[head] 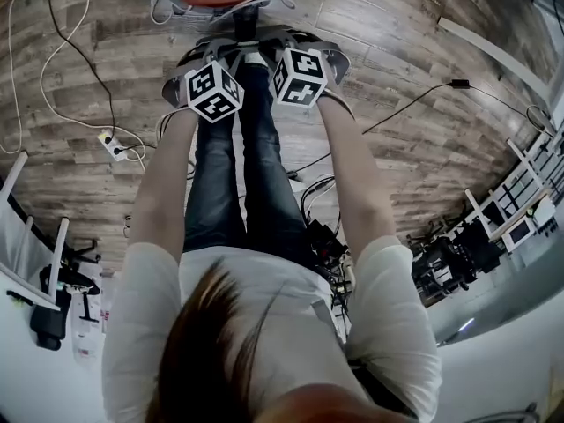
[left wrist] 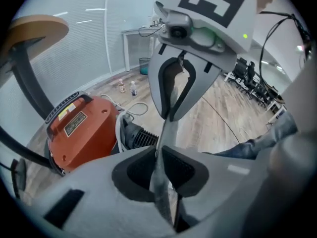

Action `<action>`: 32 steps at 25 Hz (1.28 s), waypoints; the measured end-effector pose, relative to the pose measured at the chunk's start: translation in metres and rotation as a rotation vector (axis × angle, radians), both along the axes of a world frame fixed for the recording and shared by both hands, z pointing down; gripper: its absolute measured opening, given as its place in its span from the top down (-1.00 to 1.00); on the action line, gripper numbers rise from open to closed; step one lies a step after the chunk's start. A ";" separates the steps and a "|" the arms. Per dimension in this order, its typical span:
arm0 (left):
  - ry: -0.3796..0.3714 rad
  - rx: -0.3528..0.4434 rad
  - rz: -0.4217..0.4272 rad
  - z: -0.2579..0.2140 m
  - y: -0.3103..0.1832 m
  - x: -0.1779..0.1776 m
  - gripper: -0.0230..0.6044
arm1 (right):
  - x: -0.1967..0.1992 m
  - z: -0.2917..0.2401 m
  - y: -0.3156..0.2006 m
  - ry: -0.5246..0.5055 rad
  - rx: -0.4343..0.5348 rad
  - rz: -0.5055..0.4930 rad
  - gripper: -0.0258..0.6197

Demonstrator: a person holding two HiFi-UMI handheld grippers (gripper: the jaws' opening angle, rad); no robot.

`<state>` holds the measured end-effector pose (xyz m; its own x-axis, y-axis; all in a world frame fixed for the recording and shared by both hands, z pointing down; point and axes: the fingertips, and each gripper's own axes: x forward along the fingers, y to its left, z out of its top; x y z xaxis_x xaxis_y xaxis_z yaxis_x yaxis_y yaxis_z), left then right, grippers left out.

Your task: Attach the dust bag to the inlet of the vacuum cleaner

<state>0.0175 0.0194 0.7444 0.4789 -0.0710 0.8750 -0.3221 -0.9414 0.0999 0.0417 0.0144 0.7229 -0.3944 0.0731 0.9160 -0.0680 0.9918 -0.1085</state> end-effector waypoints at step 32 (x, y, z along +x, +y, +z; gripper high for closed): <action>-0.027 0.069 0.082 0.036 -0.005 0.001 0.78 | 0.002 0.044 -0.001 -0.001 0.040 0.070 0.83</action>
<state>0.0186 0.0145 0.7802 0.4618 -0.0935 0.8821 -0.2455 -0.9690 0.0258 0.0440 0.0138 0.7667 -0.3977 0.0088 0.9175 -0.1371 0.9882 -0.0689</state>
